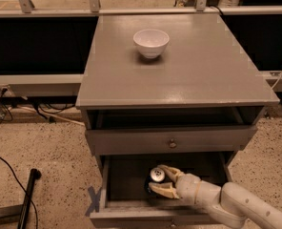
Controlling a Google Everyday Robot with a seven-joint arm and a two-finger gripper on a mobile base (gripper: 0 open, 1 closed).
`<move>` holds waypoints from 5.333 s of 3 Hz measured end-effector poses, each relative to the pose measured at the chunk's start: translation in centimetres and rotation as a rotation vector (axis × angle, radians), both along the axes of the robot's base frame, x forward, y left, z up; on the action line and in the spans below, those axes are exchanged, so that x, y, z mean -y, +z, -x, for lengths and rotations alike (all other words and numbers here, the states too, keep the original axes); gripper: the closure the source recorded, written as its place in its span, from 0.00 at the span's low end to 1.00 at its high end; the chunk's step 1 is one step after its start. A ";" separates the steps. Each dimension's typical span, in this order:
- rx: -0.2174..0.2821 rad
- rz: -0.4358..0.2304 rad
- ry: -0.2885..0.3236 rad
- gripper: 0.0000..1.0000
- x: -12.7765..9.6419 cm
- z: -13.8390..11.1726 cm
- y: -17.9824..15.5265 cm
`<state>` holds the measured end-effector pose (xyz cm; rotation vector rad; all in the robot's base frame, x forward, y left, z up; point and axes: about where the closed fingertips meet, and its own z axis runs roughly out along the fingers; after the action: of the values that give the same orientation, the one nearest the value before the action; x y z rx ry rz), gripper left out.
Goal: Pick pepsi can from middle drawer and place on counter
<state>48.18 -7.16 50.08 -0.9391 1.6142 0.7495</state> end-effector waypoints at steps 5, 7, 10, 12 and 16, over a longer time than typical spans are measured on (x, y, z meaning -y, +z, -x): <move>0.254 -0.023 0.272 1.00 3.5 -0.5 30.5; 0.255 0.038 0.492 1.00 1.3 -0.6 42.4; 0.147 0.252 0.240 1.00 8.3 -9.9 53.3; 0.105 0.208 0.003 1.00 11.7 -16.6 51.1; 0.014 0.101 -0.100 0.04 15.5 -18.2 44.2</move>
Offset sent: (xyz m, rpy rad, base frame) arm 0.0108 -0.0475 0.3536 -0.1212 -0.2780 0.2867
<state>66.39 -22.66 94.31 -0.9257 1.6861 0.5959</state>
